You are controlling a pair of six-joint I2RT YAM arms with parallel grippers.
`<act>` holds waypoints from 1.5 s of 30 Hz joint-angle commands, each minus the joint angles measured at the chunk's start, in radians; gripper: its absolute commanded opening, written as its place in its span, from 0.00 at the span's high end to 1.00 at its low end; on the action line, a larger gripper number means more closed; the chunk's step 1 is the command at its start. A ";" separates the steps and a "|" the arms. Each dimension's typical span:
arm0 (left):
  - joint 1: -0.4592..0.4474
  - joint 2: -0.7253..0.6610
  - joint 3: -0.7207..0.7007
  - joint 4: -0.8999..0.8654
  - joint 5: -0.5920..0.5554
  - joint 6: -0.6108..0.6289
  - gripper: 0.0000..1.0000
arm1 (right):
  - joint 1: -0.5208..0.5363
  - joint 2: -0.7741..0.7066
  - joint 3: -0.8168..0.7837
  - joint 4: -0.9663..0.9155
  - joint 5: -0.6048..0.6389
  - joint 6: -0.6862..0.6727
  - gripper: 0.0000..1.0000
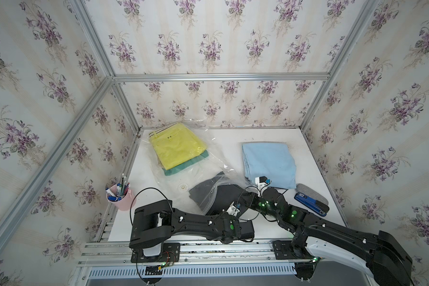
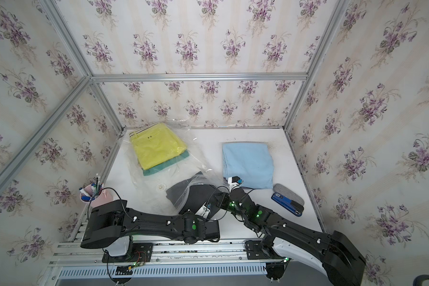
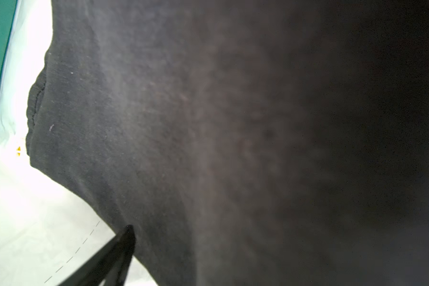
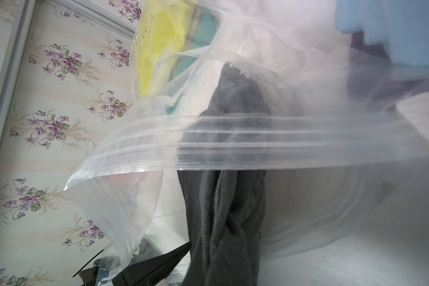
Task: Take the trousers out of the vacuum bag
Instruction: Take out the trousers from the vacuum bag.
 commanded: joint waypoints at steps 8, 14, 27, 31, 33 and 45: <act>0.018 -0.032 -0.025 0.010 -0.010 -0.011 0.66 | -0.011 0.003 0.009 0.034 -0.024 0.001 0.96; 0.017 -0.049 -0.042 0.050 0.003 -0.001 0.82 | -0.012 0.019 -0.006 0.041 -0.015 0.045 0.47; 0.016 -0.030 -0.009 0.043 -0.004 0.005 0.89 | -0.013 0.166 -0.018 0.158 -0.068 0.089 0.27; 0.016 -0.031 -0.010 0.028 -0.010 -0.004 0.90 | -0.012 0.163 -0.021 0.108 -0.047 0.085 0.26; 0.016 -0.029 -0.012 0.024 -0.012 -0.004 0.91 | -0.011 0.135 -0.029 0.053 -0.016 0.079 0.25; 0.013 0.025 0.020 0.026 -0.005 0.001 0.92 | -0.009 -0.041 -0.141 0.032 -0.030 0.149 0.08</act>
